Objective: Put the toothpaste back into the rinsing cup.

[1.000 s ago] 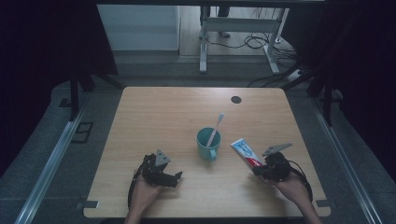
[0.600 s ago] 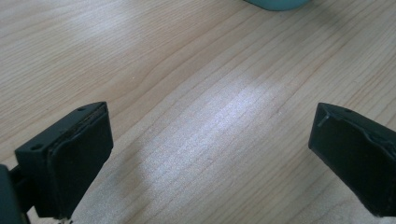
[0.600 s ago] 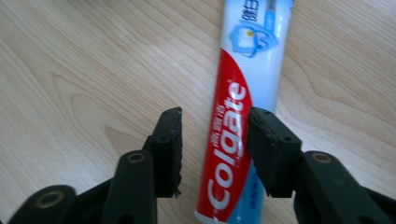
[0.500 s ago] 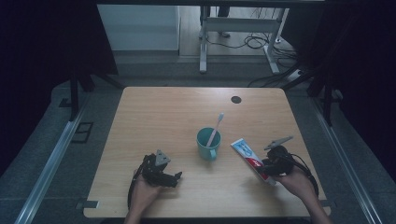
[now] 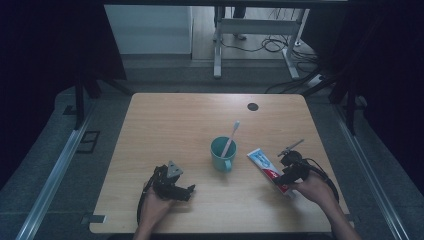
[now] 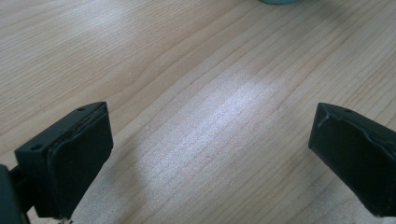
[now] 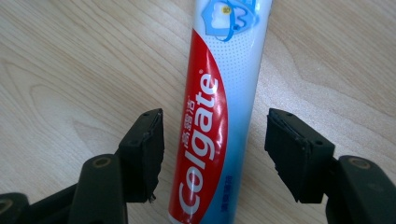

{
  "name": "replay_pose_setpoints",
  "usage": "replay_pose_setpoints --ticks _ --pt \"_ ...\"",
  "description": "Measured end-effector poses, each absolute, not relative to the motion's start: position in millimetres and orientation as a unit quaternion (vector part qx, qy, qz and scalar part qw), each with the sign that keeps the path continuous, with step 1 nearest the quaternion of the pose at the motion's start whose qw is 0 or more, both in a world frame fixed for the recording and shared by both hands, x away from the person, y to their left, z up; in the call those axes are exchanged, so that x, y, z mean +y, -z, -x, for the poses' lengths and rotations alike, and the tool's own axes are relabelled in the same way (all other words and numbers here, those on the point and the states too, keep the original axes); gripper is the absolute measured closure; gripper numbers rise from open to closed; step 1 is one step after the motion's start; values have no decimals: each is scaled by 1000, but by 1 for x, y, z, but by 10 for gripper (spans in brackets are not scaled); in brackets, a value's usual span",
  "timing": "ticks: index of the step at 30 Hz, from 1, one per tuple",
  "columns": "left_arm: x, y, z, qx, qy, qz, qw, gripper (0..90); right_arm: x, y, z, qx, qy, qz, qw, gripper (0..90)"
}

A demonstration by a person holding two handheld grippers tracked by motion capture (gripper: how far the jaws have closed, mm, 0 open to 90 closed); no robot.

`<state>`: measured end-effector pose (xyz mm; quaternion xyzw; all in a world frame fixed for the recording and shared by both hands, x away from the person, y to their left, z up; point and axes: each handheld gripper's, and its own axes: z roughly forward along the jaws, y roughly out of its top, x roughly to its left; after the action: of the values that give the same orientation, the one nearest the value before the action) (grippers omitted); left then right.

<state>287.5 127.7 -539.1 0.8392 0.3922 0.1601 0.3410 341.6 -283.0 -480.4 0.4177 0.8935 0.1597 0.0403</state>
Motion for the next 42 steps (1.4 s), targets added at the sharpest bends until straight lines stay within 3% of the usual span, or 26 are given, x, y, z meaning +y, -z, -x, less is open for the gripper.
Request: replay_pose_setpoints --ticks 28,42 --pt "126 540 -288 388 -158 -844 334 2 -260 491 -376 906 -29 -422 -20 371" --pt "126 541 -288 385 -157 -847 330 2 -249 500 -386 904 0 -426 -36 438"
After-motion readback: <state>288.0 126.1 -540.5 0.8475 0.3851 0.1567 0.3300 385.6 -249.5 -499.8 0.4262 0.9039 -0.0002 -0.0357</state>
